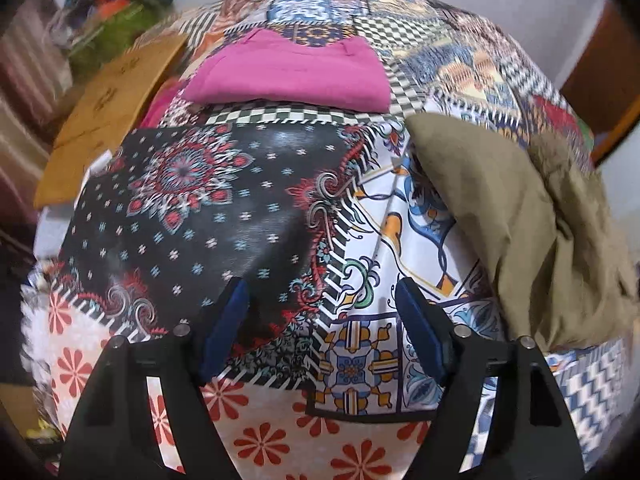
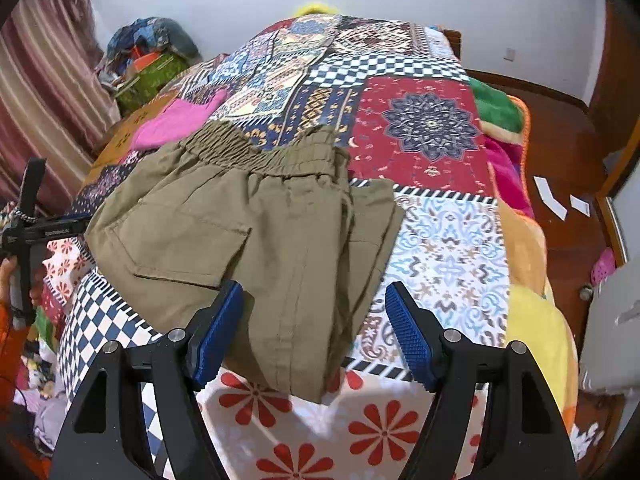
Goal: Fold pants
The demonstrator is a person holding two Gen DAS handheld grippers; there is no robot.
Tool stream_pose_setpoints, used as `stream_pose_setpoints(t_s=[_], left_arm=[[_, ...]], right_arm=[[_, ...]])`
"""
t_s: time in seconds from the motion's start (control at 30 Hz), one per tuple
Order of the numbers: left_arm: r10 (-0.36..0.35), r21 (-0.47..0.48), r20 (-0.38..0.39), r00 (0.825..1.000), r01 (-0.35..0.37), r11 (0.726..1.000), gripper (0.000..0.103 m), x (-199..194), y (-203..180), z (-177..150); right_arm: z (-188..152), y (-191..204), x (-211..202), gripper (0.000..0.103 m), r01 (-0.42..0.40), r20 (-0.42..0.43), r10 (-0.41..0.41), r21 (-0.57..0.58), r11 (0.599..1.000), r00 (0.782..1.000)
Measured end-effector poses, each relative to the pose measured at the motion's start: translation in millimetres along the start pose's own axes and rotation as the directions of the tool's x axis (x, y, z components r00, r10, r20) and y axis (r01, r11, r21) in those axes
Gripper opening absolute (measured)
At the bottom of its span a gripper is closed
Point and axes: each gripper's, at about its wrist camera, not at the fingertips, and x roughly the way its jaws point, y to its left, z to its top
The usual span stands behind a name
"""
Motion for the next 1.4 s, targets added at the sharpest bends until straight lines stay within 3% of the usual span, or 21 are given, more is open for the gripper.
stream_pose_setpoints(t_s=[0.13, 0.2, 0.3, 0.5, 0.7, 0.8, 0.93, 1.13, 1.4], left_arm=[[-0.091, -0.01, 0.07, 0.993, 0.091, 0.996, 0.079, -30, -9, 4], [-0.153, 0.015, 0.095, 0.984, 0.152, 0.988, 0.089, -41, -25, 4], [-0.201, 0.088, 0.091, 0.975, 0.193, 0.977, 0.091, -40, -58, 0], [-0.039, 0.16, -0.004, 0.999, 0.039, 0.986, 0.091, 5, -66, -24], [-0.02, 0.058, -0.02, 1.0, 0.022, 0.998, 0.09, 3, -28, -30], [-0.096, -0.006, -0.002, 0.995, 0.096, 0.995, 0.09, -10, -19, -24], [-0.182, -0.002, 0.038, 0.982, 0.183, 0.983, 0.092, -24, -35, -9], [-0.353, 0.068, 0.051, 0.934, 0.35, 0.934, 0.097, -30, -82, 14], [-0.348, 0.065, -0.054, 0.936, 0.351, 0.934, 0.098, 15, -108, 27]], right_arm=[[4, 0, -12, 0.07, 0.008, 0.034, -0.009, 0.007, 1.0, 0.999], [5, 1, -14, 0.07, -0.003, 0.045, 0.002, 0.01, 1.0, 0.999], [3, 7, -9, 0.07, -0.014, 0.037, 0.014, 0.002, 1.0, 0.999], [-10, 9, 2, 0.07, -0.03, 0.001, 0.03, 0.001, 1.0, 1.0], [-11, -5, -10, 0.07, -0.026, 0.025, 0.024, 0.049, 0.998, 0.999], [-8, -11, -16, 0.07, -0.004, 0.041, 0.002, 0.059, 0.998, 0.999], [-2, -17, -16, 0.072, 0.002, 0.044, -0.006, 0.078, 0.997, 0.999], [8, -12, -5, 0.077, -0.039, 0.029, 0.037, 0.081, 0.996, 0.999], [5, -7, 22, 0.083, -0.054, -0.023, 0.055, 0.064, 0.997, 0.998]])
